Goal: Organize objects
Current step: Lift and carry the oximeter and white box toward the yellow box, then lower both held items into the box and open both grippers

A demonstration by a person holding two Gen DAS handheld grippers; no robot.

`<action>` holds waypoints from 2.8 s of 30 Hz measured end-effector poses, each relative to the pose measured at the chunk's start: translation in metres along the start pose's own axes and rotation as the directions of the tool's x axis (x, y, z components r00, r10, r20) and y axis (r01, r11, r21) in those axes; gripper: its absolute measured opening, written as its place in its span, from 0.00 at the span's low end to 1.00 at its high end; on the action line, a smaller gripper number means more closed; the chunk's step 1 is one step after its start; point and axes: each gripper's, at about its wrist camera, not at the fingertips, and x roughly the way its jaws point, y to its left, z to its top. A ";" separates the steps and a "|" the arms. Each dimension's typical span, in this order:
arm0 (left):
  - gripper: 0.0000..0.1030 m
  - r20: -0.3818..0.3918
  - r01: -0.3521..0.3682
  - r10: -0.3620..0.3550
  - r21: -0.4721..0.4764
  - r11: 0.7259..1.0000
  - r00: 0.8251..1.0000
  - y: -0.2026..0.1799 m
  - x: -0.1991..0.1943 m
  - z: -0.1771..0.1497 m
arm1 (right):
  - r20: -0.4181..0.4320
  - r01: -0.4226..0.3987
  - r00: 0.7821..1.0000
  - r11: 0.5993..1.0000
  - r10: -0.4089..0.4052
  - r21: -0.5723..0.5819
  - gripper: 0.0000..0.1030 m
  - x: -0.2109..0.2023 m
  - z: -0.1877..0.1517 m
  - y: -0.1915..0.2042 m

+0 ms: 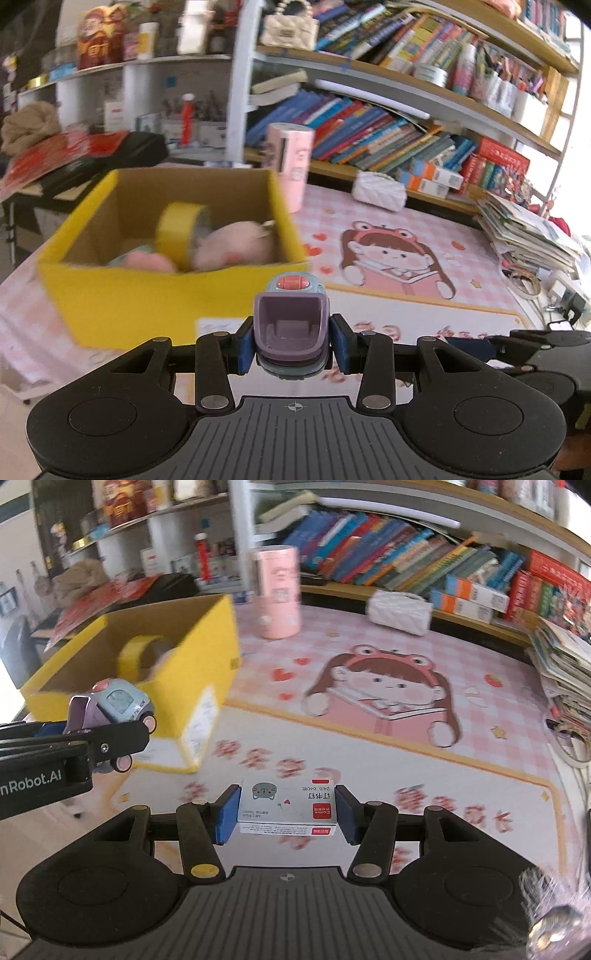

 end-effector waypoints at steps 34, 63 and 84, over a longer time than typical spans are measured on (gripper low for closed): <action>0.38 0.043 -0.071 0.076 -0.103 0.992 0.996 0.113 -0.090 -0.039 | 0.041 -0.056 0.997 0.995 0.059 -0.081 0.50 -0.035 -0.036 0.150; 0.38 0.131 -0.175 0.196 -0.157 0.972 0.972 0.125 -0.007 0.065 | 0.194 -0.077 0.973 0.968 0.126 -0.240 0.50 0.036 0.094 0.135; 0.38 -0.058 -0.212 0.205 -0.149 0.966 0.977 0.120 0.079 0.068 | -0.053 -0.199 0.980 0.911 0.193 -0.361 0.50 0.130 0.122 0.133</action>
